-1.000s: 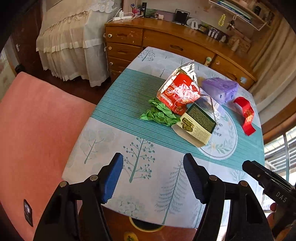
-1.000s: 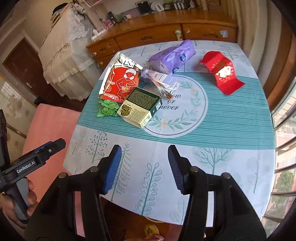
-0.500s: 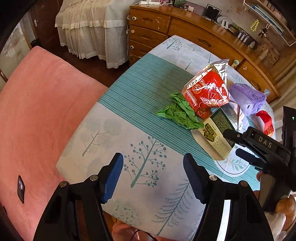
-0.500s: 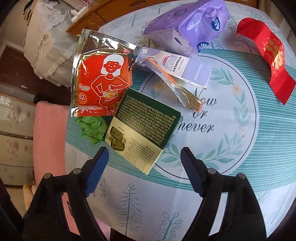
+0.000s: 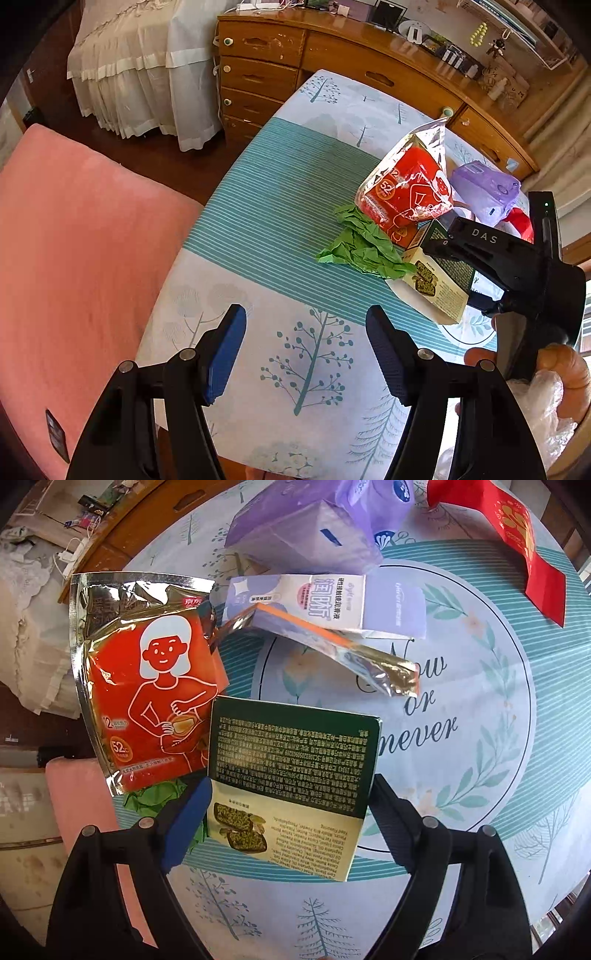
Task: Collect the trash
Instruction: 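Grasp the green tea box with the right tool while the left tool grasps the green crumpled paper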
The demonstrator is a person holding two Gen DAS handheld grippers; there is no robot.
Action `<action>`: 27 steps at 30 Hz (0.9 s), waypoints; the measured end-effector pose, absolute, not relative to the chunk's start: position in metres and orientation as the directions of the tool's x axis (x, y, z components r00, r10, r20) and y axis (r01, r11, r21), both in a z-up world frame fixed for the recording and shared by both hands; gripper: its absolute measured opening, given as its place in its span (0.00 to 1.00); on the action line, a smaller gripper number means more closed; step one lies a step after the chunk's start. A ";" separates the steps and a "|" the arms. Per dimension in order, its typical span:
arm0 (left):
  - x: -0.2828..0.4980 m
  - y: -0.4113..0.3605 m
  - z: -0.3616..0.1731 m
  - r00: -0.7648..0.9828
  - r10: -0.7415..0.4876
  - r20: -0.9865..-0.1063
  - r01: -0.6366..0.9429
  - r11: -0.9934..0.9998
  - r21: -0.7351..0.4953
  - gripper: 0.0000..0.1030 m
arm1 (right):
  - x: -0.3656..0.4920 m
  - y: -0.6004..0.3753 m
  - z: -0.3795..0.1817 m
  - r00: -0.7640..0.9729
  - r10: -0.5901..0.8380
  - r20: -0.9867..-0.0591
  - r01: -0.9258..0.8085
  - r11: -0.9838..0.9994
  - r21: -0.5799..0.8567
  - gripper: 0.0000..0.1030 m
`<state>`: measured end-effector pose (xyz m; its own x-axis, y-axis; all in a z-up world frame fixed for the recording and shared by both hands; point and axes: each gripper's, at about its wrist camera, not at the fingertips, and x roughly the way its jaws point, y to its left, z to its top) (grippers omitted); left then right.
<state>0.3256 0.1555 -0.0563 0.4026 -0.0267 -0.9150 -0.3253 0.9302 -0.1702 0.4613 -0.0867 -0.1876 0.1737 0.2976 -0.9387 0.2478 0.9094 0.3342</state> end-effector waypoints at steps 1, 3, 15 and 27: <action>0.326 0.157 -0.057 0.401 -0.029 -0.916 -0.320 0.932 -0.170 0.67 | 0.463 -0.082 -0.189 0.183 0.280 -0.942 0.248 0.914 0.320 0.81; 0.325 0.161 -0.059 0.396 -0.031 -0.918 -0.311 0.936 -0.166 0.67 | 0.467 -0.075 -0.190 0.197 0.250 -0.948 0.253 0.921 0.296 0.82; 0.311 0.174 -0.070 0.380 -0.043 -0.924 -0.314 0.934 -0.172 0.67 | 0.479 -0.018 -0.208 0.226 0.161 -0.961 0.177 0.963 0.203 0.96; 0.348 0.161 -0.073 0.380 -0.054 -0.923 -0.284 0.943 -0.172 0.67 | 0.484 -0.001 -0.207 0.226 0.191 -0.955 0.086 0.973 0.215 0.27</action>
